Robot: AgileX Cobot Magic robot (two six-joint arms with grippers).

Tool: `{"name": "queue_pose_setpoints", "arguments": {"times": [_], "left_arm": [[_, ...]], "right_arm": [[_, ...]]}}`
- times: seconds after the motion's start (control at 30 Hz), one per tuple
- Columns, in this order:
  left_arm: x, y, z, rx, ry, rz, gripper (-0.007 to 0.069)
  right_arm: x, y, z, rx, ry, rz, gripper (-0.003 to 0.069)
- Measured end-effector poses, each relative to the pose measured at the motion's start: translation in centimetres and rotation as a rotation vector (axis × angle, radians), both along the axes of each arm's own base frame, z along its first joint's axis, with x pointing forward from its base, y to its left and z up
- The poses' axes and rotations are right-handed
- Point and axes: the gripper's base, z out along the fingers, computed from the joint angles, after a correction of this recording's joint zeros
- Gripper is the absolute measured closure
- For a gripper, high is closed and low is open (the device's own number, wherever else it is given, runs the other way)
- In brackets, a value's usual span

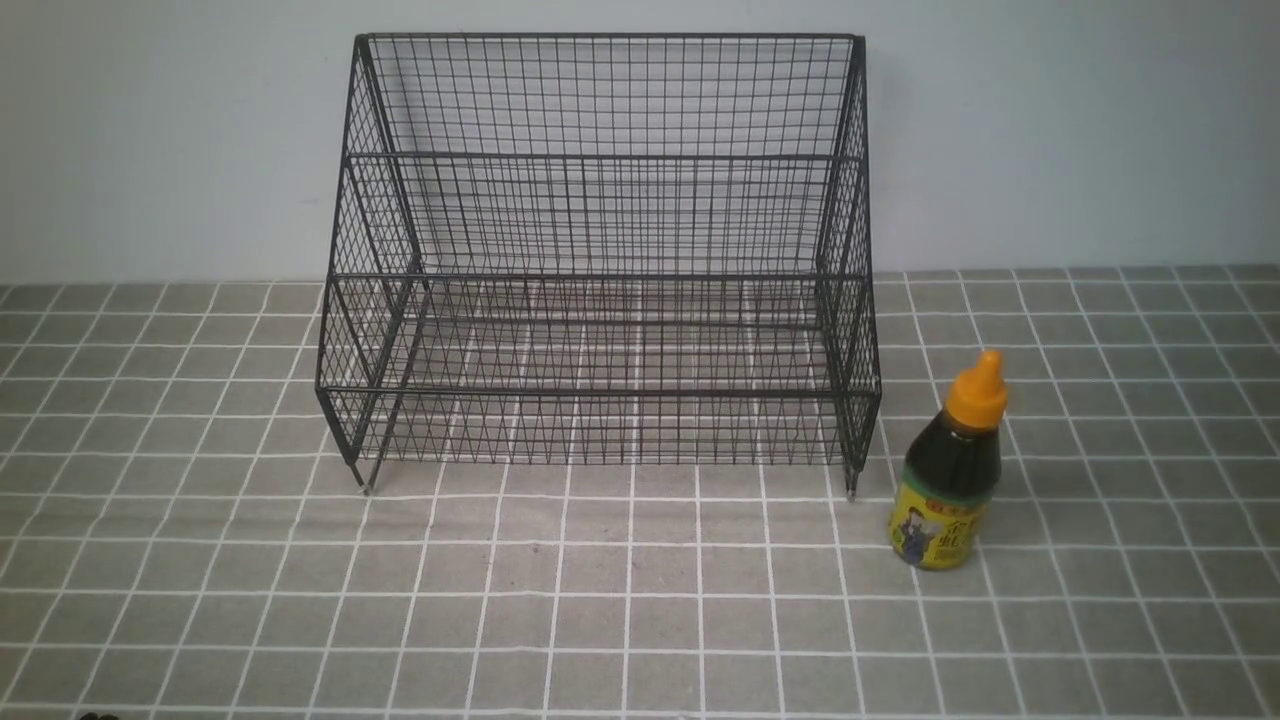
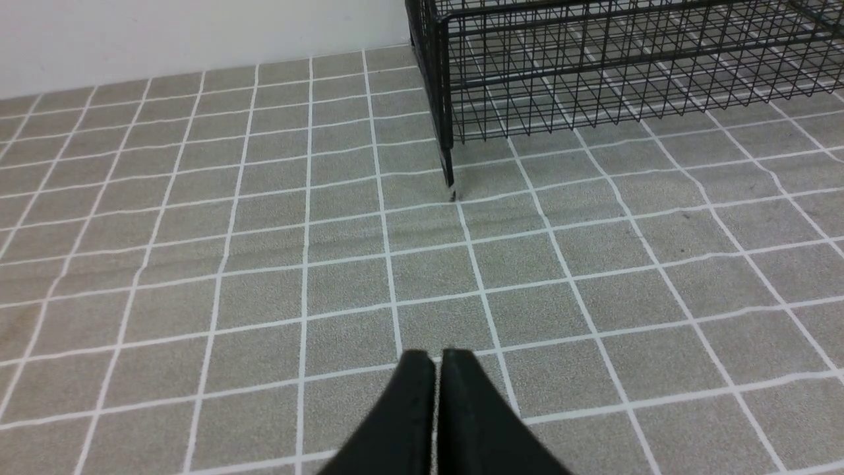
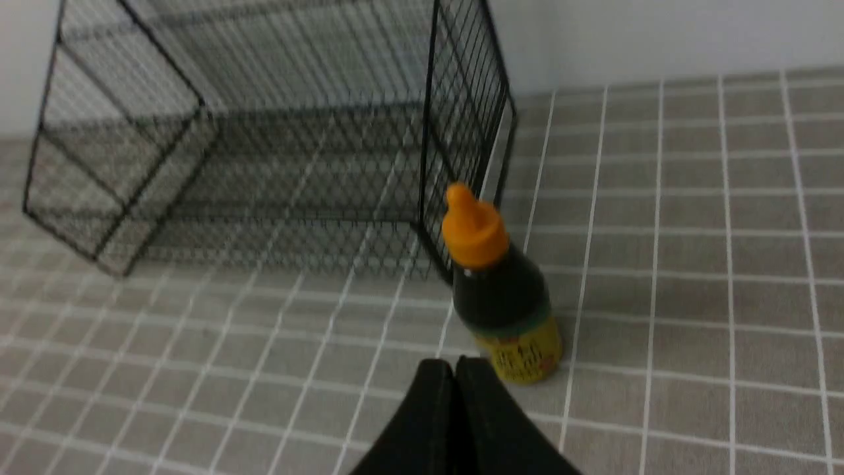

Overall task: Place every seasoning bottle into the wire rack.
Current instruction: Use the right arm to grab the condiment bottle closest to it

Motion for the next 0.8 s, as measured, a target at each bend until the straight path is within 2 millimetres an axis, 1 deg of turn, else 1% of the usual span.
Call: {"name": "queue_pose_setpoints", "arguments": {"times": [0.03, 0.07, 0.13, 0.23, 0.27, 0.33, 0.4, 0.43, 0.5, 0.57, 0.6, 0.63, 0.67, 0.73, 0.77, 0.8], "left_arm": [[0.0, 0.0, 0.0, 0.0, 0.0, 0.0, 0.0631], [0.0, 0.0, 0.0, 0.0, 0.0, 0.0, 0.0631], [0.0, 0.0, 0.0, 0.0, 0.0, 0.0, 0.0631], [0.0, 0.0, 0.0, 0.0, 0.0, 0.0, 0.0631], [0.0, 0.0, 0.0, 0.0, 0.0, 0.0, 0.0631], [0.0, 0.0, 0.0, 0.0, 0.0, 0.0, 0.0631], [0.0, 0.0, 0.0, 0.0, 0.0, 0.0, 0.0631], [0.0, 0.0, 0.0, 0.0, 0.0, 0.0, 0.0631], [0.0, 0.0, 0.0, 0.0, 0.0, 0.0, 0.0631], [0.0, 0.0, 0.0, 0.0, 0.0, 0.0, 0.0631], [0.0, 0.0, 0.0, 0.0, 0.0, 0.0, 0.0631], [0.0, 0.0, 0.0, 0.0, 0.0, 0.0, 0.0631], [0.0, 0.0, 0.0, 0.0, 0.0, 0.0, 0.0631], [0.0, 0.0, 0.0, 0.0, 0.0, 0.0, 0.0631], [0.0, 0.0, 0.0, 0.0, 0.0, 0.0, 0.0631], [0.0, 0.0, 0.0, 0.0, 0.0, 0.0, 0.0631]], "right_arm": [[0.7, 0.1, 0.4, -0.018, 0.025, 0.025, 0.0673], [1.7, 0.2, 0.4, -0.034, 0.066, 0.047, 0.0673], [4.0, 0.3, 1.1, -0.065, 0.12, 0.088, 0.0672], [7.5, 1.0, 1.3, -0.104, 0.189, 0.153, 0.067], [7.9, 1.1, 1.3, -0.11, 0.196, 0.162, 0.0669], [9.8, 2.3, 0.8, -0.158, 0.231, 0.214, 0.0666], [10.9, 3.2, 0.4, -0.192, 0.245, 0.221, 0.0655], [11.0, 3.3, 0.4, -0.19, 0.246, 0.213, 0.0653], [12.1, 3.8, -0.1, -0.217, 0.249, 0.174, 0.0607], [12.6, 4.1, -0.3, -0.224, 0.246, 0.155, 0.056], [12.9, 4.3, -0.4, -0.222, 0.243, 0.147, 0.0524], [13.0, 4.4, -0.5, -0.22, 0.243, 0.145, 0.0508], [13.4, 4.7, -0.7, -0.222, 0.238, 0.149, 0.0447], [13.8, 5.4, -1.3, -0.222, 0.245, 0.161, 0.0349], [14.1, 5.9, -1.7, -0.225, 0.253, 0.173, 0.0282], [14.4, 6.2, -2.2, -0.23, 0.261, 0.181, 0.0237]]}}
